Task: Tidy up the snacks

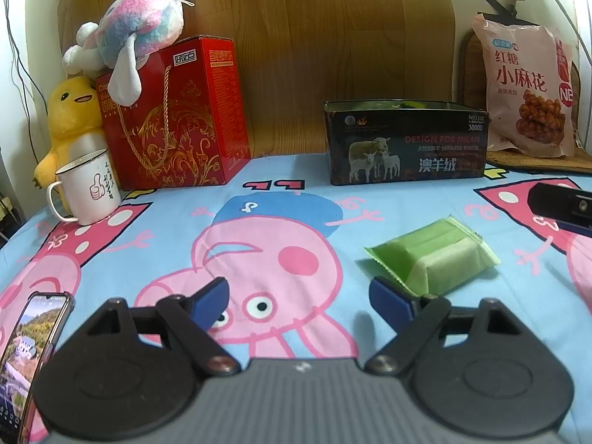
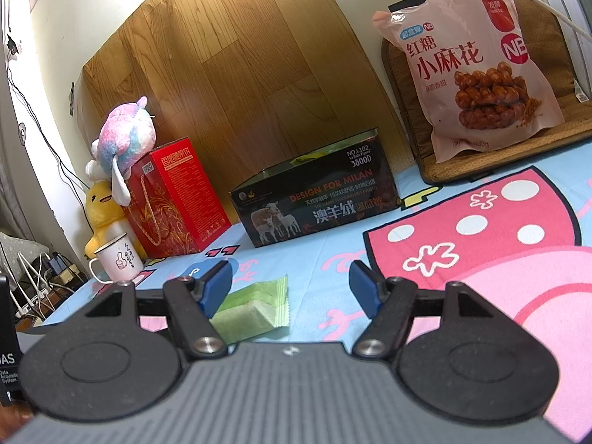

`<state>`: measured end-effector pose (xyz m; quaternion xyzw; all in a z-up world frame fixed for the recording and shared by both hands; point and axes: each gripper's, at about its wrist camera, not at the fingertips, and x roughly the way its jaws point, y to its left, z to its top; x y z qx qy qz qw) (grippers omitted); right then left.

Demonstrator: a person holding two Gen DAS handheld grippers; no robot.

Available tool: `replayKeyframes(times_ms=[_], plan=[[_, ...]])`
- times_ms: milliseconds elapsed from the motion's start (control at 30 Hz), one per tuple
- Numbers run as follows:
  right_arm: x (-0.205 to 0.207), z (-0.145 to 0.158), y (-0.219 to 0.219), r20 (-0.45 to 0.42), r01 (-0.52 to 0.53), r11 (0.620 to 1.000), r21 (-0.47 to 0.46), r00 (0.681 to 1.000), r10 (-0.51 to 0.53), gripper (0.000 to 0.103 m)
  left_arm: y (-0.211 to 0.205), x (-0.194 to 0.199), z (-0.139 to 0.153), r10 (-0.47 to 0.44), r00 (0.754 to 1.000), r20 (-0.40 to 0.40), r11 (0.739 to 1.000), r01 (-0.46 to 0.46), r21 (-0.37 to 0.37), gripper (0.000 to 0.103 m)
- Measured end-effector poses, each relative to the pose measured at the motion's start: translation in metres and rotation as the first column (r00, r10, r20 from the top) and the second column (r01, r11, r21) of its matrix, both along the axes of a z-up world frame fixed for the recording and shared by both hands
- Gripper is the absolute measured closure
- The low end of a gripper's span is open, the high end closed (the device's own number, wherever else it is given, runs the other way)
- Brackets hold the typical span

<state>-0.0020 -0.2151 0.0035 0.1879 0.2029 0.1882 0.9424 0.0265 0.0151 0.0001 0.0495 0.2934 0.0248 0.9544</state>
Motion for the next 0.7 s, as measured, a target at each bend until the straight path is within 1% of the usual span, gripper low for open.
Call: replayKeyframes(times_ms=[700], plan=[[-0.0015,-0.0004,0.0013,0.001,-0.001,1.0,-0.003,1.0,0.001,0.031,0.0006,-0.0005,-0.0005,-0.001,1.0,0.002,1.0,0.001,-0.002,0.017]])
